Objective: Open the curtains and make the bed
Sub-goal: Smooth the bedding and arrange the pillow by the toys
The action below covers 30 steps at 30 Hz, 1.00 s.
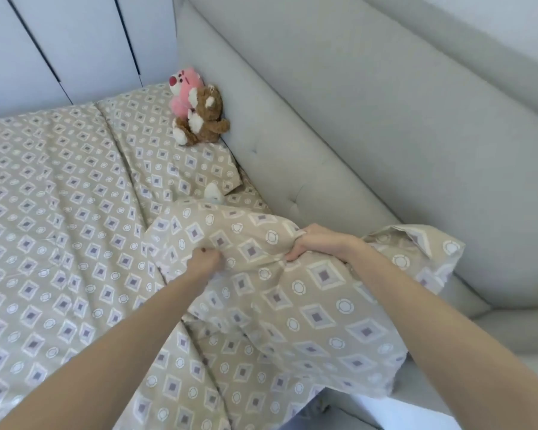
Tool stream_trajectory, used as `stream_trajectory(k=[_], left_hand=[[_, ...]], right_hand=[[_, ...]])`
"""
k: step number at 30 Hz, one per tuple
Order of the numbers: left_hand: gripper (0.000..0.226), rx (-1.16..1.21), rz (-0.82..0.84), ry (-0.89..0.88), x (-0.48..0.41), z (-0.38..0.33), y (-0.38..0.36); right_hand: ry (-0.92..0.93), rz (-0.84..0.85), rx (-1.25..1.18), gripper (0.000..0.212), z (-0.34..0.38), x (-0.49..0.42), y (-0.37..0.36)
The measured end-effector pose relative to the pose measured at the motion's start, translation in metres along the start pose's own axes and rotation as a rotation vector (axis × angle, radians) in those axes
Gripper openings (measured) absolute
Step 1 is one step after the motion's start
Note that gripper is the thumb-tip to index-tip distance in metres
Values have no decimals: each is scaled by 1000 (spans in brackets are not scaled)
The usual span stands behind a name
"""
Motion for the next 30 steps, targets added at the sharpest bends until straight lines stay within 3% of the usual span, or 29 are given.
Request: stream_trajectory(k=[3,7,13,16,18,20,22,25,28,30], left_hand=[[53,-13,-63,-62,19,-5,14],[64,17,-70,-186,53,-4,31],[98,285,-42,-146,98,33,65],[119,351,133,-49,107,62,87],[94,388,216,-113,121,66,101],[72,403,154,-180,136,70,122],[71,443,-52,-223,146,85,154],[65,456,-266,-256,159,115,196],[61,326,-337,-153,165,156,226],[66,203,-367,-39,165,187,239]], right_hand=[[58,-44,-120,35,-1,31,-17],[151,-73,-349,55,-3,64,-46],[317,-32,-689,32,10,89,-91],[407,-55,-800,18,21,88,-113],[394,-53,-839,15,22,82,-129],[317,-53,-826,17,19,72,-150],[262,-62,-767,21,23,59,-172],[224,-81,-686,47,33,31,-206],[161,-94,-654,61,38,-2,-243],[92,-200,-564,68,34,-21,-260]])
Point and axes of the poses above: each hand's wrist, its own x-axis away from the middle knuckle, its own y-axis out of the back of the hand, z = x × y, the point moved 6 cm from there along -x, towards the middle knuckle, and after that the axes turned 14 degrees about z, right-handed, at the moved point
